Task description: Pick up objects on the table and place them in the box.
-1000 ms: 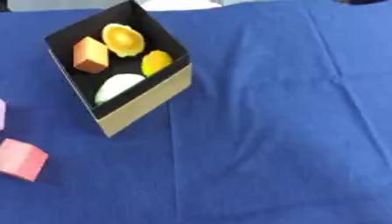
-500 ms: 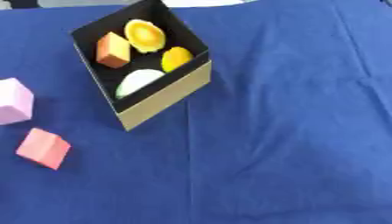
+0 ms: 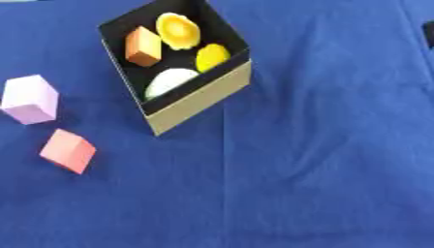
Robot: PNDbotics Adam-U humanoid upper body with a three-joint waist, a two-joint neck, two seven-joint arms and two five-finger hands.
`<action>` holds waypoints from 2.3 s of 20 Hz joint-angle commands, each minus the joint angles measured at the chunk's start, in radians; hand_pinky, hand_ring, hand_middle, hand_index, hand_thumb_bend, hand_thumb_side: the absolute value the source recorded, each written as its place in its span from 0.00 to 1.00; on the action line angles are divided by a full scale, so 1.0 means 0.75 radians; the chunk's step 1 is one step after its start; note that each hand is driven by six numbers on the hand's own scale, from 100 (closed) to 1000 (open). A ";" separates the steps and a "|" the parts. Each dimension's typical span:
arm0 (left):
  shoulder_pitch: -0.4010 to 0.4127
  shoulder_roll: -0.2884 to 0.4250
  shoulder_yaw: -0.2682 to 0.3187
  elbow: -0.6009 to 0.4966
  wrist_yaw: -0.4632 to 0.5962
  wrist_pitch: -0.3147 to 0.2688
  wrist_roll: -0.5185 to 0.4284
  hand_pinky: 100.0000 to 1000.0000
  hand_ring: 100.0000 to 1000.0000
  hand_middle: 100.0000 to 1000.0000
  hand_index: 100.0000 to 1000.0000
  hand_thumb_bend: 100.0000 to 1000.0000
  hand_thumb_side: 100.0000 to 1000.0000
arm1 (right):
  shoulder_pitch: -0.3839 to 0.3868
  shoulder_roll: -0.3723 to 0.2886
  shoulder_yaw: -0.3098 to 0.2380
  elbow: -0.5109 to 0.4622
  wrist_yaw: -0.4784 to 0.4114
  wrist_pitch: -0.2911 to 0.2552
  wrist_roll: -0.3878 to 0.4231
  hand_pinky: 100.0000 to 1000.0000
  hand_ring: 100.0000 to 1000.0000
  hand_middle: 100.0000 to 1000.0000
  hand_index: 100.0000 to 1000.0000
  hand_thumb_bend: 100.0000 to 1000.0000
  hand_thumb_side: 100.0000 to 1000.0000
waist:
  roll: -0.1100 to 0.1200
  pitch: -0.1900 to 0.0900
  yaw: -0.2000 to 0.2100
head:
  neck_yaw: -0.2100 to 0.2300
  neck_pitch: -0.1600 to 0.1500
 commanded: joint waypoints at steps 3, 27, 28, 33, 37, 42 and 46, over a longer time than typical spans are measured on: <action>-0.033 0.135 -0.048 -0.019 -0.112 0.005 -0.111 0.87 0.82 0.77 0.88 0.39 0.45 | 0.035 -0.027 -0.016 -0.021 0.023 -0.043 -0.113 0.77 0.71 0.66 0.75 0.19 0.15 | 0.000 -0.024 0.006 | -0.002 0.001; -0.398 0.208 -0.343 -0.019 -0.337 0.158 -0.602 0.87 0.82 0.75 0.83 0.34 0.22 | 0.021 0.019 0.090 -0.021 0.042 -0.040 -0.328 0.76 0.68 0.63 0.74 0.15 0.16 | 0.025 -0.002 -0.017 | 0.046 -0.030; -0.406 0.203 -0.348 -0.019 -0.329 0.170 -0.610 0.86 0.80 0.74 0.82 0.32 0.24 | 0.020 0.022 0.089 -0.021 0.043 -0.039 -0.329 0.76 0.68 0.63 0.73 0.16 0.15 | 0.025 -0.001 -0.019 | 0.048 -0.031; -0.435 0.184 -0.368 -0.019 -0.286 0.223 -0.674 0.85 0.77 0.72 0.81 0.35 0.27 | 0.016 0.034 0.086 -0.021 0.042 -0.036 -0.339 0.75 0.68 0.62 0.73 0.15 0.15 | 0.025 0.004 -0.030 | 0.053 -0.036; -0.451 0.174 -0.378 -0.017 -0.267 0.256 -0.732 0.85 0.77 0.72 0.82 0.40 0.27 | 0.012 0.040 0.085 -0.021 0.038 -0.037 -0.345 0.75 0.67 0.62 0.73 0.15 0.15 | 0.025 0.006 -0.038 | 0.056 -0.038; -0.487 0.152 -0.392 0.043 -0.281 0.274 -0.770 0.85 0.77 0.71 0.82 0.40 0.23 | 0.006 0.048 0.086 -0.021 0.030 -0.038 -0.350 0.75 0.67 0.62 0.73 0.15 0.15 | 0.024 0.008 -0.046 | 0.062 -0.045; -0.502 0.134 -0.409 0.105 -0.295 0.261 -0.784 0.84 0.76 0.72 0.81 0.39 0.19 | 0.003 0.053 0.084 -0.021 0.025 -0.037 -0.355 0.75 0.66 0.61 0.72 0.15 0.15 | 0.023 0.012 -0.053 | 0.065 -0.051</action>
